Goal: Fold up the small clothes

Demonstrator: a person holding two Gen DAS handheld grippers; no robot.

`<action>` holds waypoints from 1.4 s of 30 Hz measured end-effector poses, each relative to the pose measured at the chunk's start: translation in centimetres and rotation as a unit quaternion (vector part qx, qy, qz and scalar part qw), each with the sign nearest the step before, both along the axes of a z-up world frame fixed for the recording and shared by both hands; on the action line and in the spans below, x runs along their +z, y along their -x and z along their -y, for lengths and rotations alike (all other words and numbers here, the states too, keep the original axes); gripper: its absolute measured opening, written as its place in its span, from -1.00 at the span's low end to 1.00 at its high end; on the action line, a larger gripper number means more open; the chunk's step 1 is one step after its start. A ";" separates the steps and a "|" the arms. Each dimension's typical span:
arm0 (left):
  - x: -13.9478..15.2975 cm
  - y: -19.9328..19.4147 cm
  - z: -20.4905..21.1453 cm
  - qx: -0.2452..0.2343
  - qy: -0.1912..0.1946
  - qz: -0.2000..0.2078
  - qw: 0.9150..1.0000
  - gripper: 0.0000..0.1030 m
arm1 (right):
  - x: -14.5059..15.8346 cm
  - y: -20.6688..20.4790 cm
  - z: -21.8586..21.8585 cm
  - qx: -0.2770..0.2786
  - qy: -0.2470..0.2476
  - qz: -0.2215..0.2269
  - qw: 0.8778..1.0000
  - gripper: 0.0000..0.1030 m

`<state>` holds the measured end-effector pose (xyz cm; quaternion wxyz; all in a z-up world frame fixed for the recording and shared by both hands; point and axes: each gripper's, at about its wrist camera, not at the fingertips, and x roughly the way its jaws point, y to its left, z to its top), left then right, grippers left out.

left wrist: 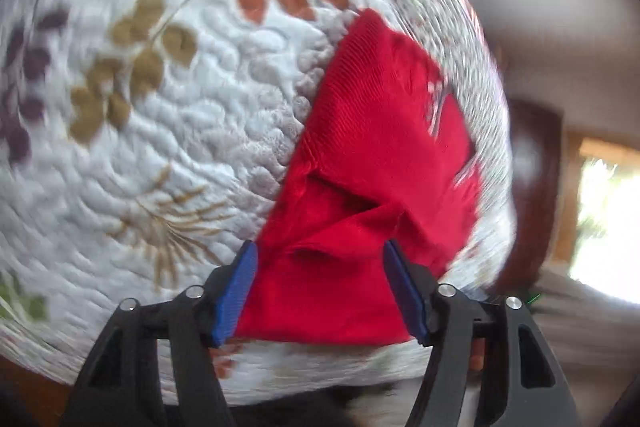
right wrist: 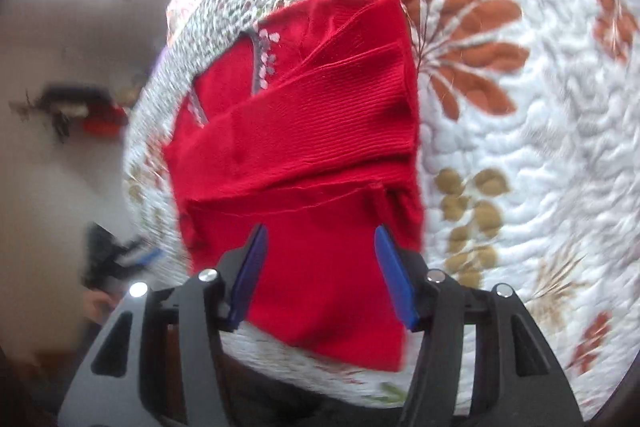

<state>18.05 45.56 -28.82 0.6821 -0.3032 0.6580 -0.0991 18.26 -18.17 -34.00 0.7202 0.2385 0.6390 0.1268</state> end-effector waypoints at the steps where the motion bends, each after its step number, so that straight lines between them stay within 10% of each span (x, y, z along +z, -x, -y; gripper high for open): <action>1: 0.1 -0.1 1.1 -0.038 -0.031 0.011 0.999 0.29 | -0.2 0.1 -0.5 0.023 0.028 0.008 0.999 -0.04; 4: 0.6 0.0 6.1 -0.196 -0.156 0.065 0.966 0.29 | -1.5 0.3 -2.3 0.084 0.103 0.027 0.991 -0.14; 9: -0.6 1.6 13.4 -0.369 -0.264 0.145 0.879 0.29 | -3.8 0.6 -3.4 0.113 0.132 0.027 0.984 -0.18; 17: -4.3 0.5 17.2 -0.408 -0.304 0.173 0.843 0.27 | -4.8 0.3 -3.5 0.099 0.124 0.031 0.987 -0.19; 22: -4.5 -1.4 16.9 -0.366 -0.276 0.157 0.875 -0.59 | -4.8 -0.1 -3.7 0.103 0.121 0.034 0.987 -0.28; 25: -4.1 -1.9 16.0 -0.338 -0.252 0.144 0.895 -0.77 | -5.0 -0.4 -4.1 0.109 0.129 0.034 0.985 -0.33; 30: -3.7 -2.5 14.3 -0.287 -0.196 0.126 0.929 -0.91 | -5.6 -0.5 -4.3 0.114 0.132 0.035 0.984 -0.47; 33: -3.8 -2.6 12.0 -0.243 -0.162 0.112 0.950 -0.93 | -5.7 -0.4 -4.6 0.121 0.135 0.036 0.983 -0.93; 42: 0.7 0.0 8.5 -0.152 -0.098 0.126 0.975 -0.94 | -0.5 1.5 -4.7 0.094 0.117 0.081 0.985 -0.94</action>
